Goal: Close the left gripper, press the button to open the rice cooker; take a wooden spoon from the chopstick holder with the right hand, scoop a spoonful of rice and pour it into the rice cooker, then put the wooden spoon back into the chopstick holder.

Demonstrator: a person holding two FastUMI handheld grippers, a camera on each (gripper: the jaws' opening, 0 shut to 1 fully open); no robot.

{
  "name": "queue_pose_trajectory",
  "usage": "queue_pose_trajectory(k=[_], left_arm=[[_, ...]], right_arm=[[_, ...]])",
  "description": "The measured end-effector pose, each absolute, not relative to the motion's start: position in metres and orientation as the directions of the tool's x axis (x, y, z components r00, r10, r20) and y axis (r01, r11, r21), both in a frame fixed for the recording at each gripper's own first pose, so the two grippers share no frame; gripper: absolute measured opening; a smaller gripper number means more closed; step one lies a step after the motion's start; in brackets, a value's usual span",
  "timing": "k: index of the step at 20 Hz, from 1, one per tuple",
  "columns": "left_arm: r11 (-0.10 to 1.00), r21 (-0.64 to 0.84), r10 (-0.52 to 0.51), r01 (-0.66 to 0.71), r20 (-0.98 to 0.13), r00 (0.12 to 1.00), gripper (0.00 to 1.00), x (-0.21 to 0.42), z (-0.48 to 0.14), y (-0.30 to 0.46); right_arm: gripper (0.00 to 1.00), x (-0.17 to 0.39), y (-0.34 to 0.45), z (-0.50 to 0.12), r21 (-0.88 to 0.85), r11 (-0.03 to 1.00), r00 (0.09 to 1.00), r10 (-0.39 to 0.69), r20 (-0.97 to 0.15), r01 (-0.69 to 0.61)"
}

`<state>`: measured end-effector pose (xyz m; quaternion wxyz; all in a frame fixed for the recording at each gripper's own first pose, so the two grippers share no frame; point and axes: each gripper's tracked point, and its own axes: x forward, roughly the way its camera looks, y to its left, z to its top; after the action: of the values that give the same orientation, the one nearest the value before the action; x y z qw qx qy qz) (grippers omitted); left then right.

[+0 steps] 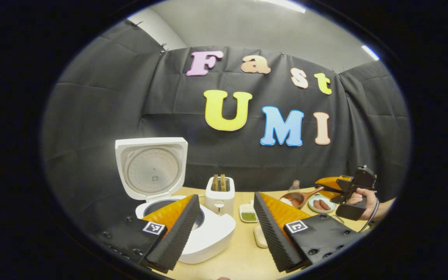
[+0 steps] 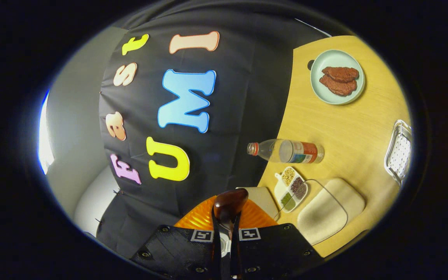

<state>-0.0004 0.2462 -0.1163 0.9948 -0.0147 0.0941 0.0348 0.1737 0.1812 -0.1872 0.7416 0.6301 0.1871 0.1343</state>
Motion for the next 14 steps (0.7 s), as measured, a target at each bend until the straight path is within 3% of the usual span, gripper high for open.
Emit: queue_pose_trajectory(k=[10,14], left_arm=[[0.999,-0.004,0.043,-0.044,-0.144,0.989,0.95,-0.019,-0.112,0.268],[0.998,-0.022,0.051,-0.054,-0.141,0.989,0.99,-0.03,-0.115,0.284]], right_arm=[[0.09,0.168,0.259,-0.121,0.979,0.182,0.836,0.548,-0.027,-0.088],[0.09,0.167,0.294,-0.109,0.975,0.189,0.813,0.582,-0.018,-0.114]])
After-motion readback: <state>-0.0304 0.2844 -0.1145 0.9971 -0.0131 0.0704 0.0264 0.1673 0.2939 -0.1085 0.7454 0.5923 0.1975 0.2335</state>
